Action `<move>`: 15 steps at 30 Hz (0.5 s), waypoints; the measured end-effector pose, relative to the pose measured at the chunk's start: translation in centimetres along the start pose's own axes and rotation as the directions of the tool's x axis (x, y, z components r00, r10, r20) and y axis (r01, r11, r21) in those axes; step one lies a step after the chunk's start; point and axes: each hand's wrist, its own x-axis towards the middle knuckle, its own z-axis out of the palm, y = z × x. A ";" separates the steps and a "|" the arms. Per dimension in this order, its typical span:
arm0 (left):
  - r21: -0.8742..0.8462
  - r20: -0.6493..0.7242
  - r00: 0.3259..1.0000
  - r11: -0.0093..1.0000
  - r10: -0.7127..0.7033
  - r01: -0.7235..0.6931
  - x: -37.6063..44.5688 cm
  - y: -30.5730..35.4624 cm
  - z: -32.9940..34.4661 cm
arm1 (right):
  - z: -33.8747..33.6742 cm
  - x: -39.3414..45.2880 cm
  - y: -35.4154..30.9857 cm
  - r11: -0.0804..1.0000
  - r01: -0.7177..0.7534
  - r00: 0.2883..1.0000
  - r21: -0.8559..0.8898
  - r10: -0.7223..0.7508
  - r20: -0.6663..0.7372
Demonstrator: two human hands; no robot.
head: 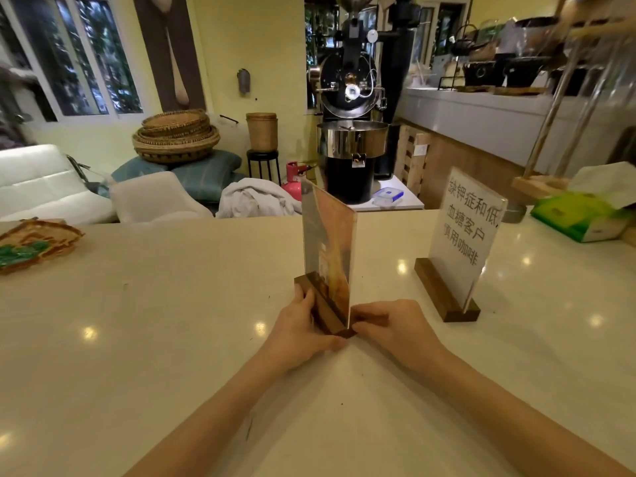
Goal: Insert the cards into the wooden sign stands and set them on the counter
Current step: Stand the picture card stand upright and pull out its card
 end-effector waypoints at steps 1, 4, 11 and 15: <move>0.020 0.020 1.000 1.000 0.018 -0.018 0.2 0.1 -0.2 | 0.0 -0.1 0.1 1.000 0.010 1.000 -0.009 -0.010 -0.019; 0.030 0.085 0.995 0.999 0.042 -0.045 1.3 -0.2 -0.7 | 0.1 -0.3 0.2 0.997 0.030 0.999 -0.071 -0.033 -0.039; -0.041 0.247 0.966 0.997 0.078 -0.070 3.7 -0.9 -1.2 | 0.6 -0.5 0.8 0.967 0.135 0.979 -0.218 -0.164 -0.120; -0.060 0.265 0.960 0.995 0.094 -0.081 4.9 -1.6 -1.1 | 0.5 -0.1 0.6 0.965 0.127 0.981 -0.228 -0.157 -0.115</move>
